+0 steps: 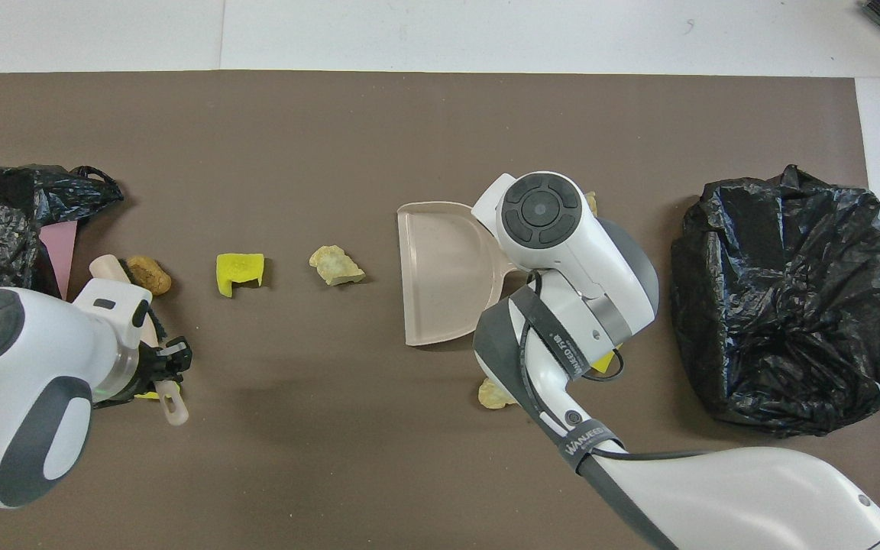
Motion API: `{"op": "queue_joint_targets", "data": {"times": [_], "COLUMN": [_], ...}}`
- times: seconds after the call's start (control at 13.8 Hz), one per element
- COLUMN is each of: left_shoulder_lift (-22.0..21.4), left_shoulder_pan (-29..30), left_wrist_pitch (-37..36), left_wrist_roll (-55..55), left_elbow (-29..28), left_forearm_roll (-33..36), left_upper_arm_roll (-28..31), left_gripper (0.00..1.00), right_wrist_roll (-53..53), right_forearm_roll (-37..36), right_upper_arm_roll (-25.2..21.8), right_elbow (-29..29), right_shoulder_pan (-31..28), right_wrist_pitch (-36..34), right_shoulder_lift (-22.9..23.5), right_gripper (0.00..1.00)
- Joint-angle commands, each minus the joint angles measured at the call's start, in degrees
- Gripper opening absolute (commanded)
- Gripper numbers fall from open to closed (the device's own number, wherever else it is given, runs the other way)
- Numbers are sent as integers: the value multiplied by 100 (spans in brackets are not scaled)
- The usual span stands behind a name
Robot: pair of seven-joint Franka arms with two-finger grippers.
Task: Sweep and dump trash in bin
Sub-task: 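Sweep the sponge pieces toward the dustpan with the left gripper's brush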
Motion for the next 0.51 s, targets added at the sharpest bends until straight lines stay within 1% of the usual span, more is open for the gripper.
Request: {"op": "queue_joint_targets", "data": {"times": [0.0, 0.14, 0.29, 0.43], "left_shoulder_lift": [87, 385, 684, 782], "left_shoulder_pan": [626, 672, 576, 401], "left_wrist_pitch": [79, 509, 817, 898], "left_wrist_roll": [831, 1141, 1316, 1711], "left_elbow": [64, 73, 73, 108], "left_forearm_roll": [109, 109, 101, -39], "left_upper_arm_roll": [-77, -95, -121, -148], "left_gripper": [0, 0, 0, 0], "right_wrist_roll": [193, 193, 193, 193], "right_forearm_roll": [24, 24, 24, 24], "right_upper_arm_roll": [39, 39, 39, 39], "right_elbow": [-117, -117, -117, -126], "right_shoulder_pan": [-22, -22, -22, -22], "right_wrist_pitch": [106, 115, 115, 115], "right_shoulder_lift": [-65, -65, -65, -65], "right_gripper": [0, 0, 0, 0]}}
